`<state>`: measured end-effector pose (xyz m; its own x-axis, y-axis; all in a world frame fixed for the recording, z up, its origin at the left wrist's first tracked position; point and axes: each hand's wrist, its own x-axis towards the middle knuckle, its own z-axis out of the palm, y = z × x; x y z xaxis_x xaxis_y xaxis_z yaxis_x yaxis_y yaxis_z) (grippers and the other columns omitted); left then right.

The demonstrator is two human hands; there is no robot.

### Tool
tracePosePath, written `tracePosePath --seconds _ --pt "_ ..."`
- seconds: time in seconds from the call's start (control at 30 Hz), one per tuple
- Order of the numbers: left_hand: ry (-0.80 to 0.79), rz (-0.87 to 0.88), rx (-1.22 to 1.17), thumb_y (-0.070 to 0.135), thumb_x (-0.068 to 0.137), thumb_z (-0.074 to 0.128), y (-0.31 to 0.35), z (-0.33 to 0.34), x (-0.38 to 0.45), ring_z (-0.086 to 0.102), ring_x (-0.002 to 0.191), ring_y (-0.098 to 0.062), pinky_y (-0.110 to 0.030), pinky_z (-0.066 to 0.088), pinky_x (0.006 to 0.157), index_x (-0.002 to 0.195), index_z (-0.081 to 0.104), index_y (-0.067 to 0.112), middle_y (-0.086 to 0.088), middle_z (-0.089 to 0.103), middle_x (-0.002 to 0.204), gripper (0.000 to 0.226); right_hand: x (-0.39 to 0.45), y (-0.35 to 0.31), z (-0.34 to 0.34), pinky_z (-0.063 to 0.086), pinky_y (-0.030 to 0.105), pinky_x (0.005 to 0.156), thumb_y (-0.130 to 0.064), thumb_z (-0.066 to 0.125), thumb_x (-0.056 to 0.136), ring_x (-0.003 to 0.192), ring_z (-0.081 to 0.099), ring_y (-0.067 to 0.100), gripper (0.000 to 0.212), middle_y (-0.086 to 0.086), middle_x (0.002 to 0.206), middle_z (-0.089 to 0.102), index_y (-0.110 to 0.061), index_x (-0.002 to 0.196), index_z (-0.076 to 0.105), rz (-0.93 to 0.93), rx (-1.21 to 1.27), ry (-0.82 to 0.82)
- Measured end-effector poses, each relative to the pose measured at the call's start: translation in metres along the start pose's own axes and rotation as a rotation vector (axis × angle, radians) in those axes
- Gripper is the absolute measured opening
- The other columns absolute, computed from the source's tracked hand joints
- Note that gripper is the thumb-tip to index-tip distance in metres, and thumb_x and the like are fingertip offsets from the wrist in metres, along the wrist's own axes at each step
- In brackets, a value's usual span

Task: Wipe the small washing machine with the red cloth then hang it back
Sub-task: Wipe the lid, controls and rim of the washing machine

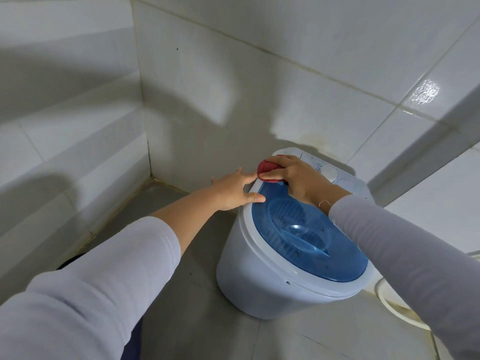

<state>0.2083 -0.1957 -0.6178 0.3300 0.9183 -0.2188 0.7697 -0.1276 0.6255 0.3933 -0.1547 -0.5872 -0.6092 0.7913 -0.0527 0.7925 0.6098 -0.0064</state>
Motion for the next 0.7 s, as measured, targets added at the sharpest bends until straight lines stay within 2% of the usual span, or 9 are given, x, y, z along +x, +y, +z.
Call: tracePosePath --seconds 0.13,0.23,0.4,0.53,0.7 --pt "-0.014 -0.006 0.037 0.053 0.089 0.05 0.002 -0.001 0.0 0.012 0.147 -0.028 -0.054 0.011 0.117 0.147 0.022 0.038 -0.009 0.008 0.16 0.067 0.007 0.008 -0.005 0.033 0.044 0.11 -0.005 0.05 0.09 0.137 0.029 0.028 0.048 -0.002 0.149 0.037 -0.031 0.131 0.052 0.056 -0.075 -0.048" --pt "-0.023 -0.021 0.044 0.056 0.087 0.05 0.0 -0.001 0.001 0.013 0.147 -0.028 -0.054 0.011 0.117 0.148 0.021 0.036 -0.008 0.007 0.16 0.07 0.013 0.017 -0.006 0.036 0.044 0.108 -0.015 0.051 0.093 0.136 0.031 0.028 0.043 -0.001 0.148 0.038 -0.032 0.132 0.051 0.075 -0.116 -0.051" --pt "-0.034 -0.032 0.054 0.057 0.087 0.049 0.001 -0.001 0.001 0.012 0.147 -0.03 -0.055 0.006 0.117 0.148 0.019 0.037 -0.008 0.005 0.161 0.071 0.024 0.026 -0.01 0.039 0.041 0.106 -0.003 0.045 0.092 0.127 0.04 0.032 0.048 0.003 0.144 0.042 -0.031 0.131 0.053 0.122 -0.226 -0.044" --pt "-0.05 -0.035 0.045 0.057 0.088 0.048 0.0 -0.001 0.001 0.01 0.147 -0.03 -0.058 0.001 0.116 0.148 0.018 0.037 -0.008 0.002 0.161 0.071 0.033 0.029 -0.017 0.046 0.043 0.1 -0.006 0.046 0.093 0.124 0.041 0.032 0.044 0.005 0.138 0.047 -0.029 0.129 0.055 0.204 -0.288 -0.048" --pt "-0.053 -0.042 0.064 0.058 0.088 0.048 0.0 -0.001 0.001 0.014 0.146 -0.032 -0.058 0.002 0.116 0.149 0.018 0.036 -0.008 0.001 0.161 0.072 0.041 0.032 -0.022 0.045 0.044 0.099 -0.002 0.044 0.093 0.121 0.043 0.035 0.043 0.01 0.132 0.05 -0.025 0.126 0.059 0.295 -0.289 -0.029"
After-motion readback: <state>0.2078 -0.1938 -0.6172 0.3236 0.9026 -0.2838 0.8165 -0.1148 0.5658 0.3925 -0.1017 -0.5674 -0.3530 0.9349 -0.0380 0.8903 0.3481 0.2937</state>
